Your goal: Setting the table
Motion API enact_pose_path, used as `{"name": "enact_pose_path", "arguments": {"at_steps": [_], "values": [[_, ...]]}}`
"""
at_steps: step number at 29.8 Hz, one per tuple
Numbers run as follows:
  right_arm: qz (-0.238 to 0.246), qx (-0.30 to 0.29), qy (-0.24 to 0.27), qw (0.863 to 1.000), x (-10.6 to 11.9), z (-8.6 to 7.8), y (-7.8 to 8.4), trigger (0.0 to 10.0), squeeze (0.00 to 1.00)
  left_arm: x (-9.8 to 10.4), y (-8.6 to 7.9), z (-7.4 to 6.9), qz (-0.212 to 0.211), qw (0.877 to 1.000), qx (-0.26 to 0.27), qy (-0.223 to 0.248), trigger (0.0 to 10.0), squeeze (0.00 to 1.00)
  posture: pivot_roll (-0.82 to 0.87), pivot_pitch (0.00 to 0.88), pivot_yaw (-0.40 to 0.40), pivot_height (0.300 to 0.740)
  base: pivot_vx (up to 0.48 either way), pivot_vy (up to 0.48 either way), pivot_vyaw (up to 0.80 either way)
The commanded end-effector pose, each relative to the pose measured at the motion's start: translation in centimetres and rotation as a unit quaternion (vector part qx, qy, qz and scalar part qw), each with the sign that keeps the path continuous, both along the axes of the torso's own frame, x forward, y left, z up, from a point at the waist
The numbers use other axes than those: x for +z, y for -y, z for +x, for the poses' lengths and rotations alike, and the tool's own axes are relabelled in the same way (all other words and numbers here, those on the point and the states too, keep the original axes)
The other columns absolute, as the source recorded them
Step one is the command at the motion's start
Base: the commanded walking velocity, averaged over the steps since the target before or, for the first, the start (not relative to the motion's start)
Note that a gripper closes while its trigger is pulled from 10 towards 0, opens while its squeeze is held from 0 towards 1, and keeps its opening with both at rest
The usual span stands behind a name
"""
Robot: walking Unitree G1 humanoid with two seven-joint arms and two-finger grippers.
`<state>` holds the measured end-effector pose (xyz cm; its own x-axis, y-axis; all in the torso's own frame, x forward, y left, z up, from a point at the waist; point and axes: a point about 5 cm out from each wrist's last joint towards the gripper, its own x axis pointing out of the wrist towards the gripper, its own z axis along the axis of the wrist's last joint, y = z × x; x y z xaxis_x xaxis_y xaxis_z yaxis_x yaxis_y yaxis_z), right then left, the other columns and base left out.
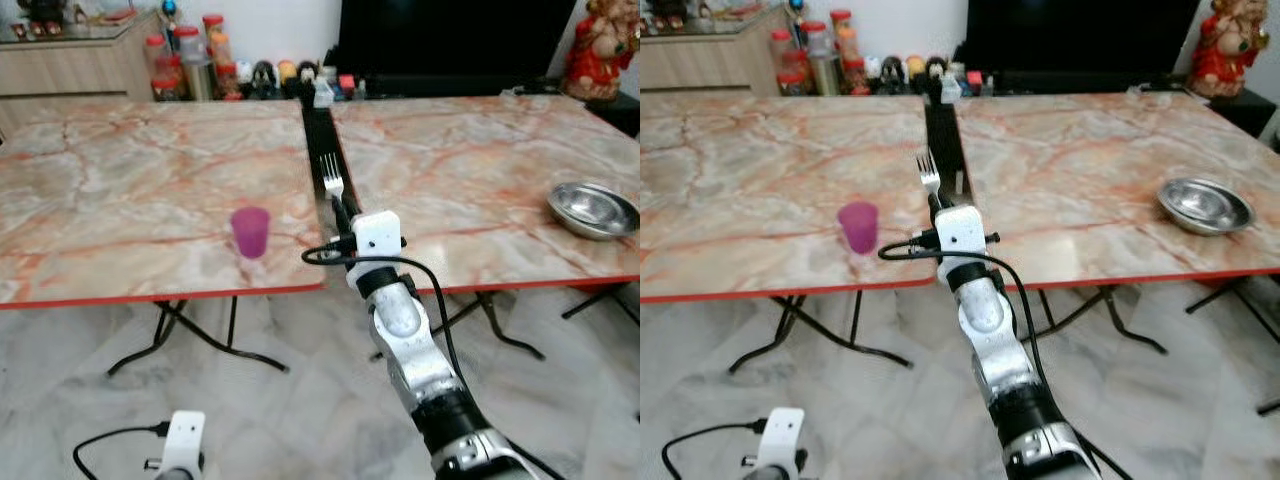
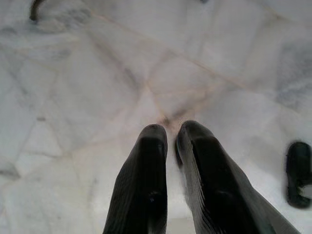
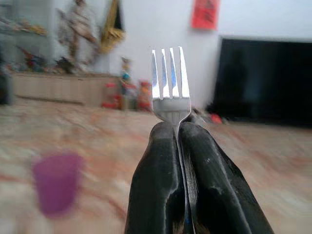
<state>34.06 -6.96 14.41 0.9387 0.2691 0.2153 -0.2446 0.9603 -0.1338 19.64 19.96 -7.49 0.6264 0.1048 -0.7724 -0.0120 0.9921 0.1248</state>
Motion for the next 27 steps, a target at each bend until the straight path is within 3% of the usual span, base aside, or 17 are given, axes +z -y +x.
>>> {"name": "enact_pose_path", "arguments": {"at_steps": [1,9,13,27], "values": [[0.013,-0.021,-0.023,0.999,-0.5,0.4,1.0,10.0,0.00,-0.1,0.2,-0.1,-0.004,1.000,0.001,-0.003,10.0,0.00,-0.05,0.000,0.013,0.740,0.000,-0.341,0.00],[0.021,-0.053,-0.060,0.997,-2.1,0.4,2.9,10.0,0.00,-0.1,0.3,0.0,-0.005,1.000,0.000,-0.003,10.0,0.00,-0.05,0.000,0.014,0.740,0.000,-0.332,0.00],[0.020,-0.056,-0.064,0.996,-2.2,0.4,2.9,10.0,0.00,-0.1,0.4,-0.1,-0.006,1.000,-0.001,-0.004,10.0,0.00,-0.06,0.000,0.017,0.740,0.000,-0.286,0.00],[0.014,-0.051,-0.064,0.997,-1.9,0.7,2.5,10.0,0.00,0.1,0.1,0.1,-0.011,1.000,0.015,0.011,10.0,0.00,-0.05,0.000,0.012,0.740,0.000,0.000,0.00]]}}
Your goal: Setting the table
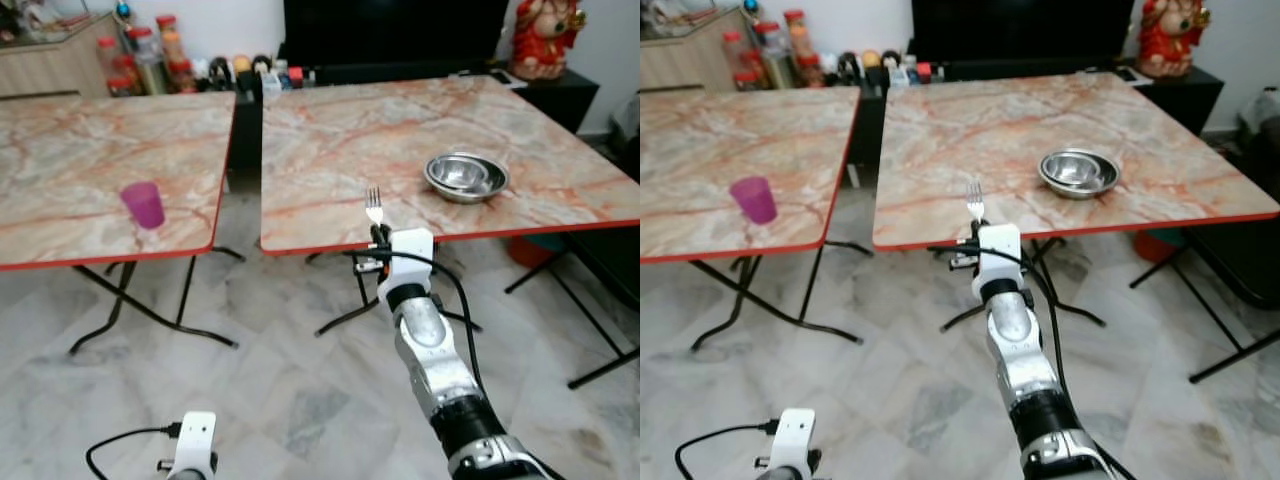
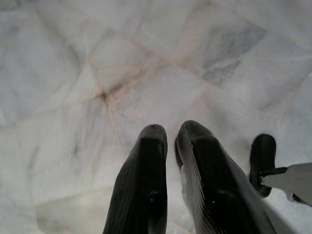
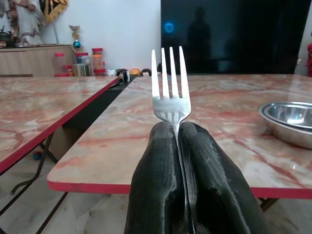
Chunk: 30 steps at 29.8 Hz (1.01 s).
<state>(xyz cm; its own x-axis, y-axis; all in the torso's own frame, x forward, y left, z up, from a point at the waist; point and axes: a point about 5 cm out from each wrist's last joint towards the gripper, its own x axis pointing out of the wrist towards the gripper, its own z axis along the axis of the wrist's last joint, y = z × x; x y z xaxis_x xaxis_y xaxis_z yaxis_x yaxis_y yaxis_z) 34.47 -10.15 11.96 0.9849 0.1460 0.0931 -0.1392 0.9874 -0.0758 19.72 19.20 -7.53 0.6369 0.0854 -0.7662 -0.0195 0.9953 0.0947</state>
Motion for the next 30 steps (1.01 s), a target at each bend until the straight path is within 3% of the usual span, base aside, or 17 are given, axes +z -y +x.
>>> {"name": "enact_pose_path", "arguments": {"at_steps": [1,6,30], "values": [[-0.005,0.012,0.003,1.000,0.49,0.25,-0.65,10.0,0.00,0.14,-0.68,0.05,0.004,1.000,0.012,0.004,10.0,0.00,-0.05,0.000,0.012,0.740,0.000,0.000,0.64],[-0.006,0.013,0.003,1.000,0.46,0.23,-0.69,10.0,0.00,0.14,-0.67,0.05,0.002,1.000,0.013,0.004,10.0,0.00,-0.05,0.000,0.012,0.740,0.000,0.000,0.64],[0.005,0.002,0.002,1.000,0.47,0.22,-0.48,10.0,0.00,0.09,-0.46,0.06,0.001,1.000,0.006,0.000,10.0,0.00,-0.06,0.000,0.013,0.740,0.324,0.000,0.00]]}}
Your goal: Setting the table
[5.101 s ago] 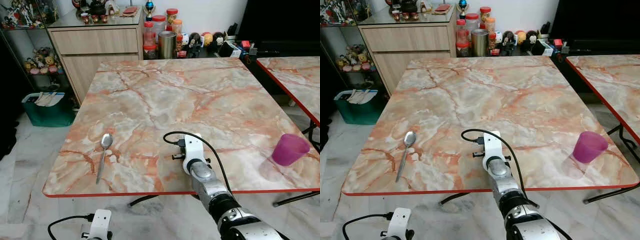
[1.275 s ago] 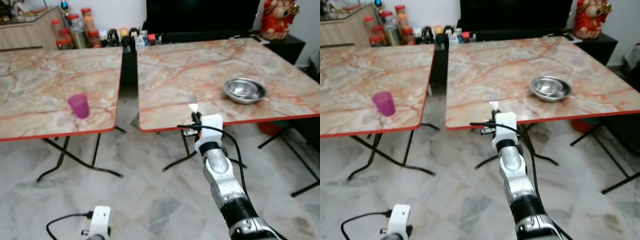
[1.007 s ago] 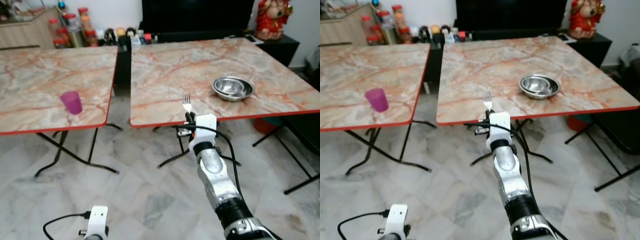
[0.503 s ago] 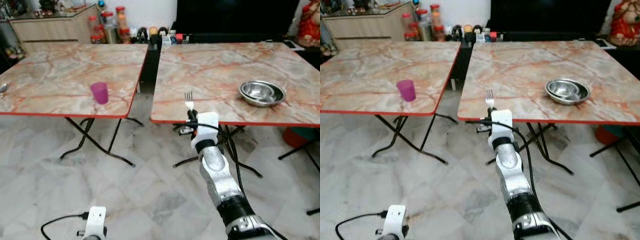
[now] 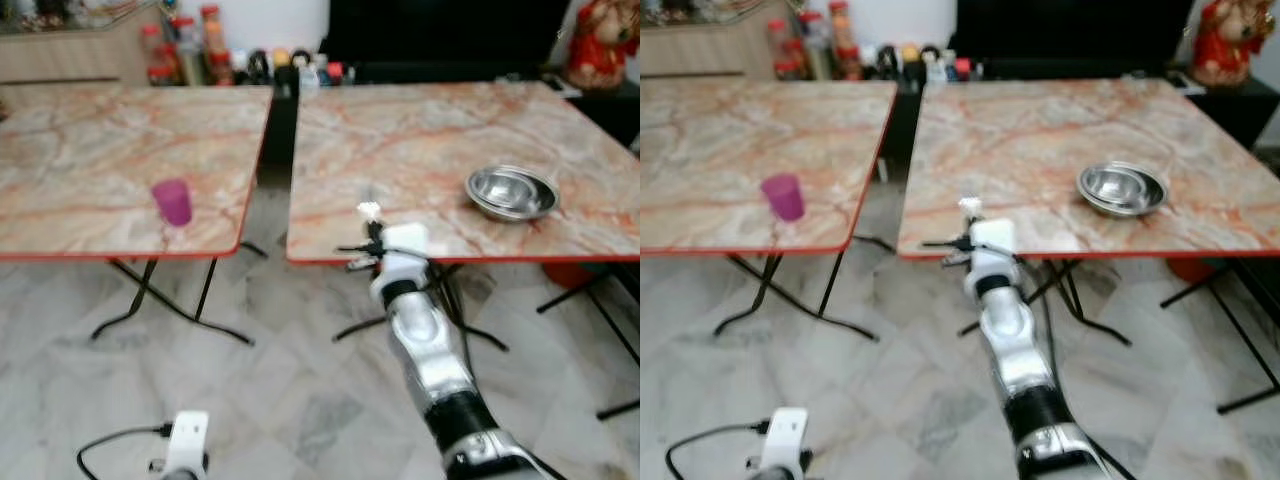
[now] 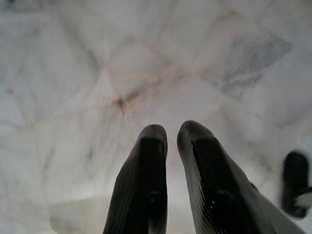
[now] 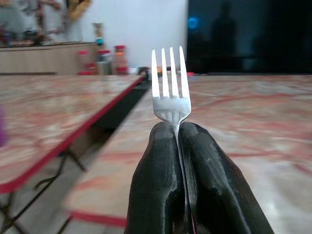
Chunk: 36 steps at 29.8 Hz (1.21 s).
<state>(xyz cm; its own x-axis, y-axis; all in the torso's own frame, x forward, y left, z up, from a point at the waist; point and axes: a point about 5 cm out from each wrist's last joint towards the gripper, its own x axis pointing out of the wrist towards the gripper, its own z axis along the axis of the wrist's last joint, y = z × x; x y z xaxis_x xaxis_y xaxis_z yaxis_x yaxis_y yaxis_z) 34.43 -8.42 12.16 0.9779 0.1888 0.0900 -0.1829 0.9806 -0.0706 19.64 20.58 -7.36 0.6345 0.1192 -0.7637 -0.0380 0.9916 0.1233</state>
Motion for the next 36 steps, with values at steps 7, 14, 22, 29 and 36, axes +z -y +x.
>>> {"name": "enact_pose_path", "arguments": {"at_steps": [7,14,22,29,36], "values": [[0.003,-0.020,0.004,1.000,0.28,0.28,1.23,10.0,0.00,-0.06,0.90,0.19,-0.014,1.000,-0.004,0.001,10.0,0.00,-0.06,0.000,0.015,0.740,0.342,0.000,0.00],[-0.001,-0.019,0.004,1.000,0.30,0.29,1.21,10.0,0.00,-0.08,0.91,0.16,-0.014,1.000,-0.004,0.000,10.0,0.00,-0.06,0.000,0.015,0.740,0.345,0.000,0.00],[0.002,-0.021,0.004,1.000,0.35,0.33,1.28,10.0,0.00,-0.03,0.98,0.27,-0.014,1.000,-0.006,0.002,10.0,0.00,-0.06,0.000,0.016,0.740,0.345,0.000,0.00],[0.001,-0.020,0.006,1.000,0.37,0.30,1.27,10.0,0.00,-0.03,0.98,0.27,-0.014,1.000,-0.006,0.001,10.0,0.00,-0.06,0.000,0.015,0.740,0.346,0.000,0.00],[-0.006,-0.015,0.010,1.000,0.42,0.31,1.16,10.0,0.00,-0.07,1.04,0.22,-0.015,1.000,-0.006,0.001,10.0,0.00,-0.06,0.000,0.017,0.740,0.344,0.000,0.00]]}}
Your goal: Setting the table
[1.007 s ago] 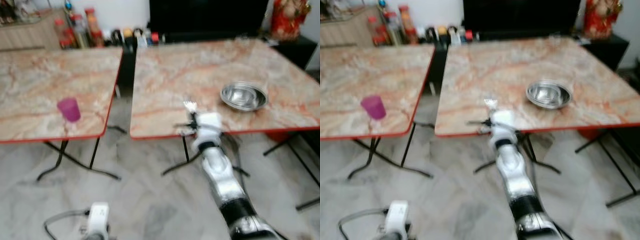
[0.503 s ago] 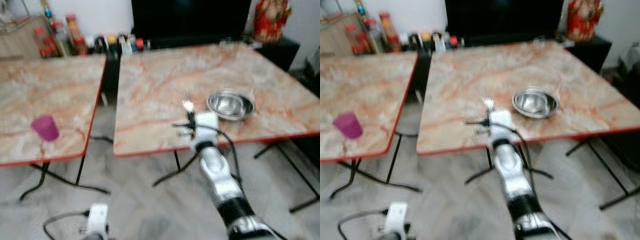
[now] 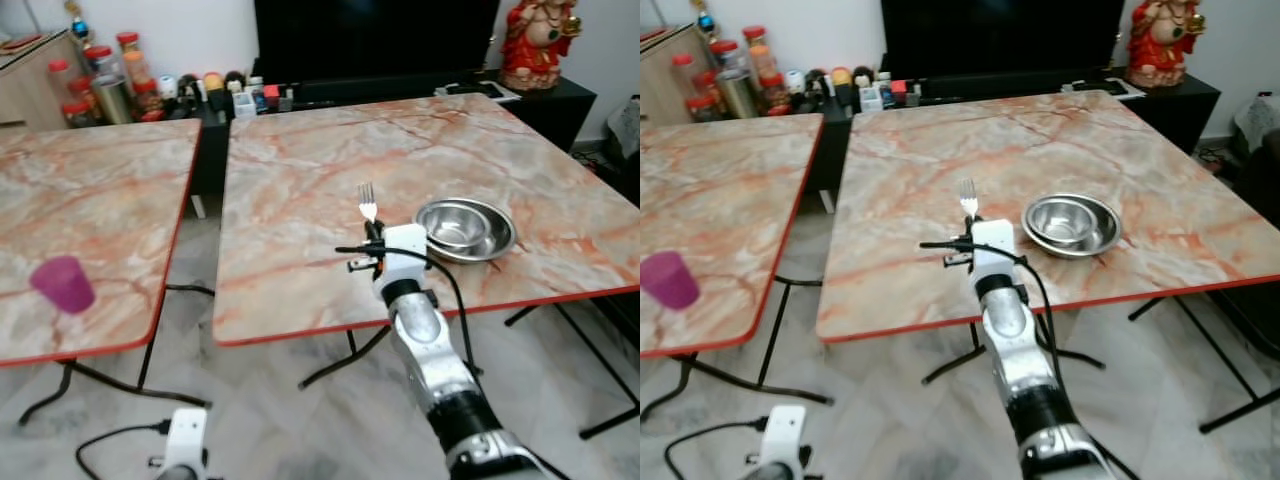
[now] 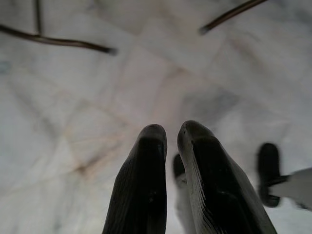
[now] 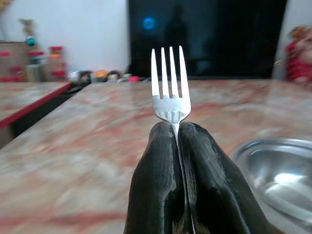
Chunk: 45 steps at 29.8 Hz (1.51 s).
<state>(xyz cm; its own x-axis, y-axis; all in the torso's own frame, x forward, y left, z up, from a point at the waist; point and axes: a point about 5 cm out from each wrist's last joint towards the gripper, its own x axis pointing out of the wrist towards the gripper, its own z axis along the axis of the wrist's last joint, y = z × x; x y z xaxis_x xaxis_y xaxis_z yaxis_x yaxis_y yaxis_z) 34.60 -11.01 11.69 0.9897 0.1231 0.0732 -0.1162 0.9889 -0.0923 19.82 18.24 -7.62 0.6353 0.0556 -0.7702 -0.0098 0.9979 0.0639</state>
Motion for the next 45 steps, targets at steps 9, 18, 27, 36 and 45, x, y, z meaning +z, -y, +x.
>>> {"name": "enact_pose_path", "arguments": {"at_steps": [9,18,27,36,45], "values": [[0.007,0.022,0.019,1.000,1.09,0.21,-1.60,10.0,0.00,0.25,-1.31,0.15,0.018,1.000,0.004,0.002,10.0,0.00,-0.07,0.000,0.019,0.740,0.307,0.000,0.00],[0.008,0.026,0.019,0.999,0.99,0.08,-1.72,10.0,0.00,0.38,-1.46,0.29,0.021,1.000,0.003,0.008,10.0,0.00,-0.07,0.000,0.020,0.740,0.000,0.000,0.00],[0.006,0.024,0.017,1.000,0.94,0.07,-1.69,10.0,0.00,0.35,-1.56,0.21,0.026,1.000,0.003,0.008,10.0,0.00,-0.07,0.000,0.018,0.740,0.000,-0.211,0.22],[0.004,0.023,0.016,1.000,0.92,0.05,-1.63,10.0,0.00,0.30,-1.45,0.15,0.024,1.000,0.004,0.007,10.0,0.00,-0.06,0.000,0.013,0.740,0.000,-0.279,0.00],[0.003,0.025,0.014,1.000,0.89,0.00,-1.76,10.0,0.00,0.26,-1.43,0.08,0.023,1.000,0.008,0.007,10.0,0.00,-0.06,0.000,0.008,0.740,0.000,-0.282,0.00]]}}
